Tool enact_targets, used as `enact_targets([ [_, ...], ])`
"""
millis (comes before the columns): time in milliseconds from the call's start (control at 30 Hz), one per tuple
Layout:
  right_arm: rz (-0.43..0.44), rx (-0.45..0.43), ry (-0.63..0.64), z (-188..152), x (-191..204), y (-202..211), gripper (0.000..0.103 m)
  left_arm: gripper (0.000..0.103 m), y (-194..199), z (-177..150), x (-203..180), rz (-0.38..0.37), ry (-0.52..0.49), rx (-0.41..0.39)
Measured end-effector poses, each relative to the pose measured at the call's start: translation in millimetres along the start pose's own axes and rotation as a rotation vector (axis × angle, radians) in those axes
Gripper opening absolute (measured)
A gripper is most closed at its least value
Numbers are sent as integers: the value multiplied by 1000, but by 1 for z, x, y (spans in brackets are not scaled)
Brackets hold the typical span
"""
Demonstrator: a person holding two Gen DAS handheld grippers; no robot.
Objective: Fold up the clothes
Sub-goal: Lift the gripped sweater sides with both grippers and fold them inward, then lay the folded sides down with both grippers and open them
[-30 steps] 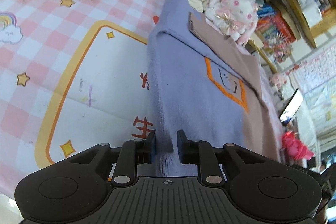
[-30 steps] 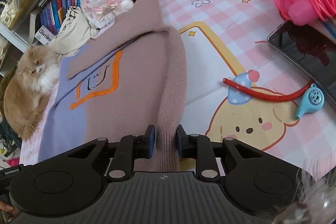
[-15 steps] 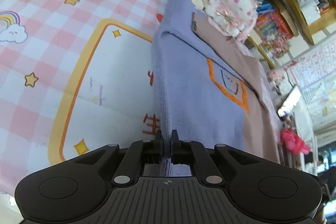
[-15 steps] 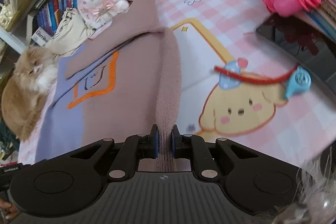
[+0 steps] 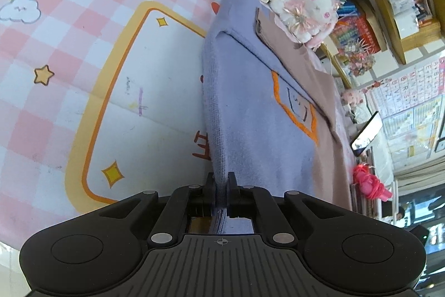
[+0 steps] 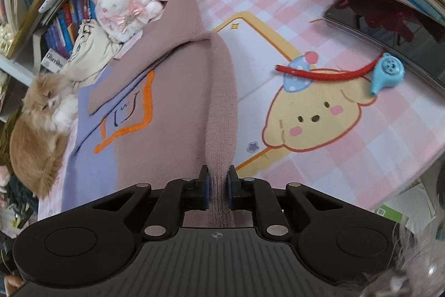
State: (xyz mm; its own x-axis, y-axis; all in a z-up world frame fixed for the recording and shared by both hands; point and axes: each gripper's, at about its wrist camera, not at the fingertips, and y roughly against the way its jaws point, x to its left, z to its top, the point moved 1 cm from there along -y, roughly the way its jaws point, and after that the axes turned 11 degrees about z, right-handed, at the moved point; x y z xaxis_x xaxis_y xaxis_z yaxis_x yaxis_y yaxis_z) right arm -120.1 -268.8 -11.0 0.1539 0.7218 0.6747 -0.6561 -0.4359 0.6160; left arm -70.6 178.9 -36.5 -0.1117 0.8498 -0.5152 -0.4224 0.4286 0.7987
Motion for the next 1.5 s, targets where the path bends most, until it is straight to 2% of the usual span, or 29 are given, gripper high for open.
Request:
enact_targets([
  [267, 17, -3, -68, -22, -1, 25, 11, 5, 11, -6, 5, -53, -14, 32],
  [400, 4, 27, -102, -39, -4, 46, 11, 5, 29, -21, 9, -99, -26, 99],
  [567, -9, 79, -191, -62, -13, 69, 11, 5, 39, -44, 21, -140, 14, 197],
  [600, -7, 88, -210, -64, -14, 71, 11, 5, 40, -42, 21, -156, 27, 194],
  [733, 86, 60, -310, -58, -11, 80, 11, 5, 42, -34, 23, -219, 78, 180],
  [867, 232, -28, -337, -33, 4, 87, 11, 5, 49, -7, 5, -309, 86, 78],
  [967, 308, -105, -327, -10, 14, 87, 11, 5, 53, 16, -3, -401, 143, -26],
  [1133, 424, -220, -397, 28, 17, 67, 11, 5, 39, 57, -9, -447, 233, -111],
  [1333, 464, -294, -462, 73, 20, 35, 11, 5, 24, 97, -23, -397, 261, -158],
  [1500, 440, -271, -488, 96, 13, 3, 11, 5, -2, 113, -19, -330, 318, -141],
])
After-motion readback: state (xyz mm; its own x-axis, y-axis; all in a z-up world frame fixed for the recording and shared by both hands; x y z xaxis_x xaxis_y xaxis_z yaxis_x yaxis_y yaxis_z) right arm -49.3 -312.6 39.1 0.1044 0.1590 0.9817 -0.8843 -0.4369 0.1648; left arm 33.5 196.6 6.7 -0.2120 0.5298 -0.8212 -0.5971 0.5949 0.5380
